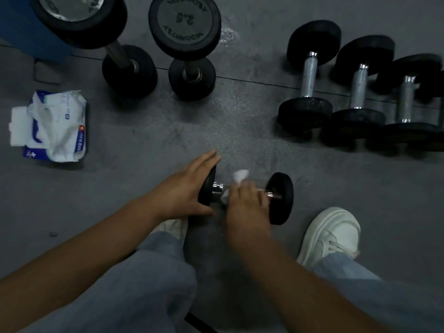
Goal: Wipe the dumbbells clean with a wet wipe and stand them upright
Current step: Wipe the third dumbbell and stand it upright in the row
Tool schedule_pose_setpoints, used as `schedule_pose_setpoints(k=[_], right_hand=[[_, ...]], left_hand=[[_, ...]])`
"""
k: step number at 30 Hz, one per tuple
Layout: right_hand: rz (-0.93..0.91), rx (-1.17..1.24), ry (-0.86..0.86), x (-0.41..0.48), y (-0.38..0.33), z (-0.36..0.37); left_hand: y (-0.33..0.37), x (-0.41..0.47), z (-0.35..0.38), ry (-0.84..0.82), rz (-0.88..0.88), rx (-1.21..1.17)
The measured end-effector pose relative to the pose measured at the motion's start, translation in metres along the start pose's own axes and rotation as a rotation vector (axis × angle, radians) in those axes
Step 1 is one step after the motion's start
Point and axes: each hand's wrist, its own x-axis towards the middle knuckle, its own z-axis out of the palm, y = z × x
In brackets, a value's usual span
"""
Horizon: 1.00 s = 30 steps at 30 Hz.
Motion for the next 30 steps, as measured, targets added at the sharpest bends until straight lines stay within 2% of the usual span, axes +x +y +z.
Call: schedule_pose_setpoints(k=[2,5,8,12,14,21,26,30], right_hand=[[-0.061,0.019,-0.026,-0.010,0.000,0.003],[0.057,-0.002,-0.040,-0.013,0.011,0.003],[-0.066,-0.024,-0.067,-0.017,0.003,0.012],[-0.079,-0.018,-0.256,0.013,0.022,0.000],[-0.097,-0.053,-0.274,0.019,0.025,-0.009],[-0.132,-0.128,0.108,0.080,0.026,-0.058],[0.035,-0.083,0.171,0.091,0.008,-0.043],[-0.171,-0.082,0.190,0.068,0.008,-0.023]], left_hand=[[-0.003,-0.006,0.003,-0.067,-0.003,-0.006],[-0.008,-0.013,0.008,-0.131,0.008,-0.023],[-0.010,-0.018,0.014,-0.155,0.012,-0.063],[-0.012,-0.016,0.017,-0.132,0.053,-0.027],[-0.010,-0.012,0.016,-0.086,0.090,0.010],[0.000,0.025,-0.028,0.279,0.124,0.167],[-0.009,0.041,-0.028,0.247,0.067,0.229],[-0.014,0.034,-0.025,0.192,0.040,0.108]])
